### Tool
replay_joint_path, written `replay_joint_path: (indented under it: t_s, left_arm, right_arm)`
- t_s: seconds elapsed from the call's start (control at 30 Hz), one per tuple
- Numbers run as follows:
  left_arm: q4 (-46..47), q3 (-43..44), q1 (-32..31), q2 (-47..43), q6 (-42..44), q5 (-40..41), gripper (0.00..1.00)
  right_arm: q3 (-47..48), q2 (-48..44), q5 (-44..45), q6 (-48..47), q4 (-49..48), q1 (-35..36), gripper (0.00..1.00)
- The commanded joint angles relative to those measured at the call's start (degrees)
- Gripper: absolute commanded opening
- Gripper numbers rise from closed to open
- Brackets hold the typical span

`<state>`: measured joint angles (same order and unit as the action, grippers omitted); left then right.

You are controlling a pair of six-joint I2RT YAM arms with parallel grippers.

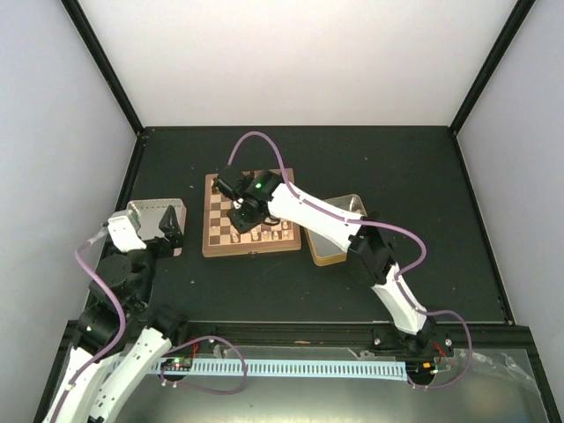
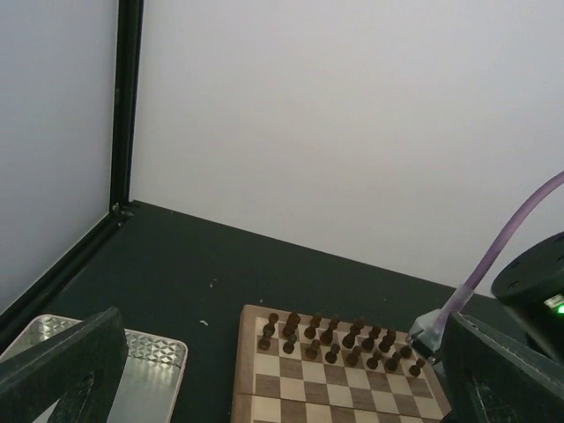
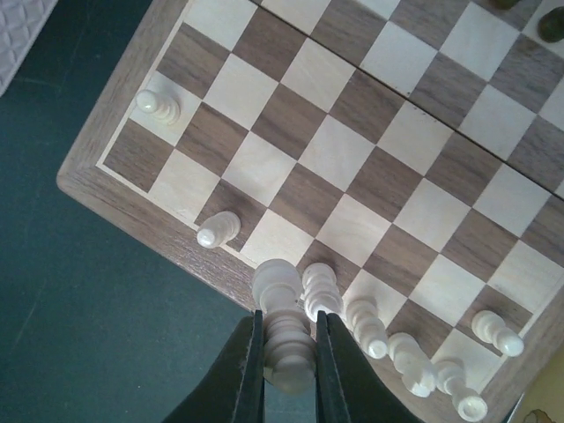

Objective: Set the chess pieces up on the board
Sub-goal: Place the chess piece on the chessboard.

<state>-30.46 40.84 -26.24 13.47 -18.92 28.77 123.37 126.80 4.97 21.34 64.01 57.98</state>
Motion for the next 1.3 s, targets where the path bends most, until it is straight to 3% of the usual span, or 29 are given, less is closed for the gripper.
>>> replay_joint_path:
  t_s: [0.0, 1.27]
  left_arm:
    - [-0.5, -0.6, 0.5, -1.9, -0.2, 2.4, 0.99]
    - [-0.6, -0.9, 0.8, -0.9, -0.6, 1.5, 0.99]
  right_arm:
    - [4.9, 3.1, 3.2, -2.0, 4.7, 1.5, 0.05]
    - [12.1, 14.5, 9.4, -7.6, 6.4, 4.9, 0.12]
